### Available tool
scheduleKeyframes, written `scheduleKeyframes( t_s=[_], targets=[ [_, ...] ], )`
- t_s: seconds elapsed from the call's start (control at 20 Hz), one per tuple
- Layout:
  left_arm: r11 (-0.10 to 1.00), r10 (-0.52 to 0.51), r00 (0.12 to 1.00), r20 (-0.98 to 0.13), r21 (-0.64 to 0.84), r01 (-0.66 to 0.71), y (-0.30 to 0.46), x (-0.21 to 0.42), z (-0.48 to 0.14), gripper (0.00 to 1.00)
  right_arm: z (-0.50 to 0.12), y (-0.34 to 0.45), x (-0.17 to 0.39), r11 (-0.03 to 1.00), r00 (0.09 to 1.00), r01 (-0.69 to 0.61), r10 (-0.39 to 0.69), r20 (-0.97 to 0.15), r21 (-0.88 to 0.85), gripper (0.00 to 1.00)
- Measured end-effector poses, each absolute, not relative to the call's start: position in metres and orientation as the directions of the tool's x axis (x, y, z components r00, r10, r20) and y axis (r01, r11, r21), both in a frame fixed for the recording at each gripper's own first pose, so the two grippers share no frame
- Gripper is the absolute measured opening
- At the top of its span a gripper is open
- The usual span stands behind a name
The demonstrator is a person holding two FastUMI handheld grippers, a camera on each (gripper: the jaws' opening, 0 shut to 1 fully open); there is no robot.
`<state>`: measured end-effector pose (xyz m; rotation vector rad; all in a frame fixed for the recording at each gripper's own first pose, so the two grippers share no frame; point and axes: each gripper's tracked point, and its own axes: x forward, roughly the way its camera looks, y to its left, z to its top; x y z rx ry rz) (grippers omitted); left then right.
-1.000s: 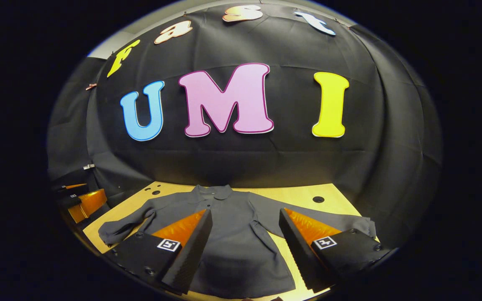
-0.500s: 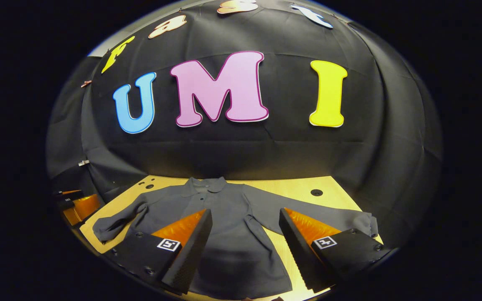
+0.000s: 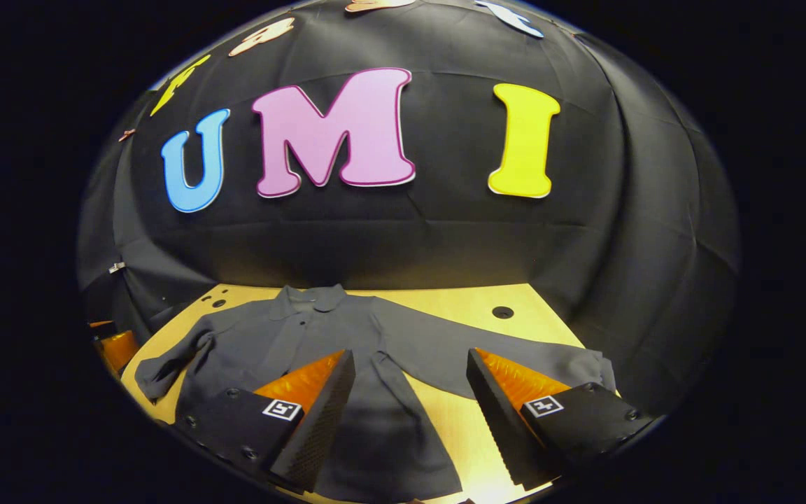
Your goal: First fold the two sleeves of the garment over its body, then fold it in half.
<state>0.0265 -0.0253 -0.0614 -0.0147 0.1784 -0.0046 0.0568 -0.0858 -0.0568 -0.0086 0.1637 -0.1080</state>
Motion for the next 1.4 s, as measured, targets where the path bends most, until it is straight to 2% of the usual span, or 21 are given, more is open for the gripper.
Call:
scheduleKeyframes(
  t_s=[0.2, 0.4, 0.75, 1.4],
  targets=[
    [1.000, -0.009, 0.980, -0.199, -0.014, 0.006, -0.030, 0.021, -0.070, 0.98, -0.063, -0.140, 0.065, 0.972, 0.957, 0.233, -0.230, -0.178, -0.003, 0.99],
    [1.000, -0.020, 0.974, -0.226, -0.014, 0.017, -0.037, 0.021, -0.075, 0.98, -0.083, -0.202, 0.071, 0.927, 0.902, 0.374, -0.358, -0.242, 0.020, 0.99],
    [1.000, -0.020, 0.970, -0.242, 0.011, 0.024, -0.041, 0.027, -0.077, 0.98, -0.115, -0.293, 0.071, 0.830, 0.790, 0.556, -0.512, -0.337, 0.043, 0.99],
    [1.000, -0.011, 0.947, -0.321, 0.022, 0.019, -0.048, 0.037, -0.094, 0.98, -0.194, -0.394, 0.099, 0.689, 0.621, 0.722, -0.608, -0.495, 0.059, 0.99]
  ],
)
